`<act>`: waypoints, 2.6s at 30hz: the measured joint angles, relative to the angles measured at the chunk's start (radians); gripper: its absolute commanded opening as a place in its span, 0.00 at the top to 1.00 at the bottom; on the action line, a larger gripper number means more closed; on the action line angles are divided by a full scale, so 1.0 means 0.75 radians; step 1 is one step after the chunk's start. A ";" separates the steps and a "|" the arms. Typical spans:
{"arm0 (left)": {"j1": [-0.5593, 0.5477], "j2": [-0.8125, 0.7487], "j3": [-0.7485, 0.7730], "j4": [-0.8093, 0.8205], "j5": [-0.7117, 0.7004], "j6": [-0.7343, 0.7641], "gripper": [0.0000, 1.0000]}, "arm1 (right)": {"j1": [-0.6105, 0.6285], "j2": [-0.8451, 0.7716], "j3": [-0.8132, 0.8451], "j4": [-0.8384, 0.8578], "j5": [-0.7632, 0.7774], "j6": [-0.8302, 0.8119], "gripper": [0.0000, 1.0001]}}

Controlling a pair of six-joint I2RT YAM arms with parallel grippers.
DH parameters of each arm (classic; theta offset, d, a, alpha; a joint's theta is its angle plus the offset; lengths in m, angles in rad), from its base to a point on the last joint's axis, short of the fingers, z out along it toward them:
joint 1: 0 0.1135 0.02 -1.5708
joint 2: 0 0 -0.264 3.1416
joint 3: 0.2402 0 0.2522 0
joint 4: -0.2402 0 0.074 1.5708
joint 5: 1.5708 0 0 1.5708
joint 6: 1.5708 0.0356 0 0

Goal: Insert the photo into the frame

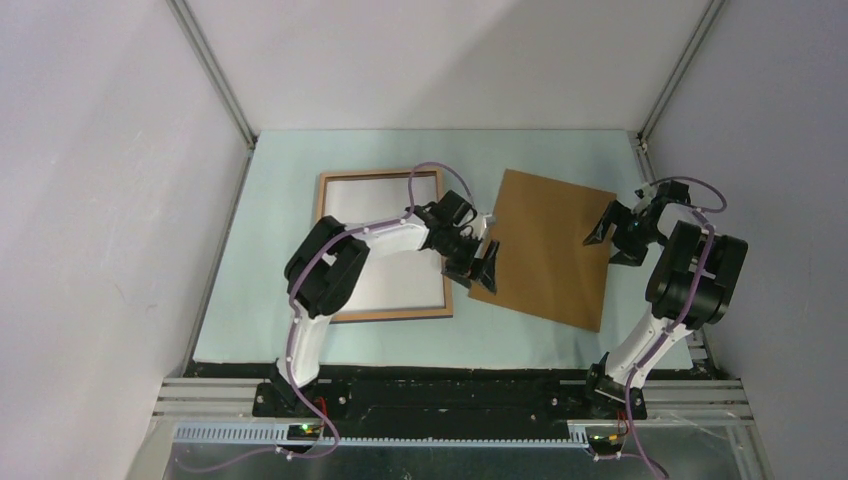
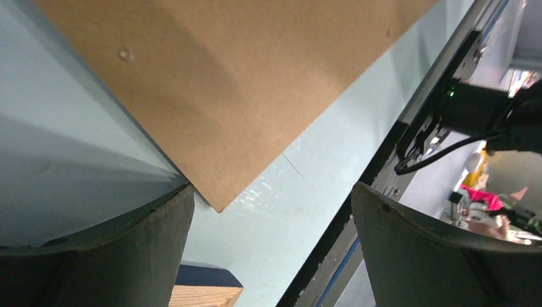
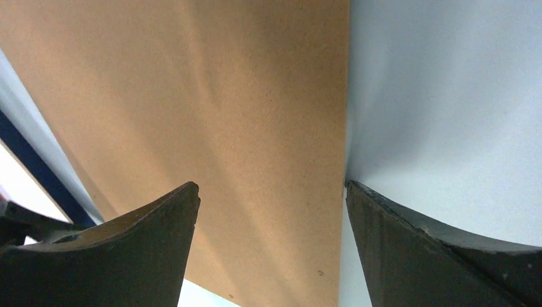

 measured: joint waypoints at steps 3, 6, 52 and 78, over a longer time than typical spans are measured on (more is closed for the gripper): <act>-0.027 -0.037 -0.045 -0.016 -0.006 0.030 0.00 | 0.003 0.018 0.036 -0.013 0.041 -0.028 0.09; -0.039 -0.078 -0.075 -0.042 -0.078 0.041 0.00 | 0.003 0.022 0.056 -0.018 0.098 -0.063 0.08; 0.022 0.261 0.437 0.054 -0.315 -0.170 0.00 | 0.027 0.156 0.209 -0.082 -0.050 -0.108 0.15; 0.026 0.179 0.349 -0.091 -0.246 -0.030 0.00 | -0.016 -0.210 0.227 -0.253 -0.707 -0.345 0.42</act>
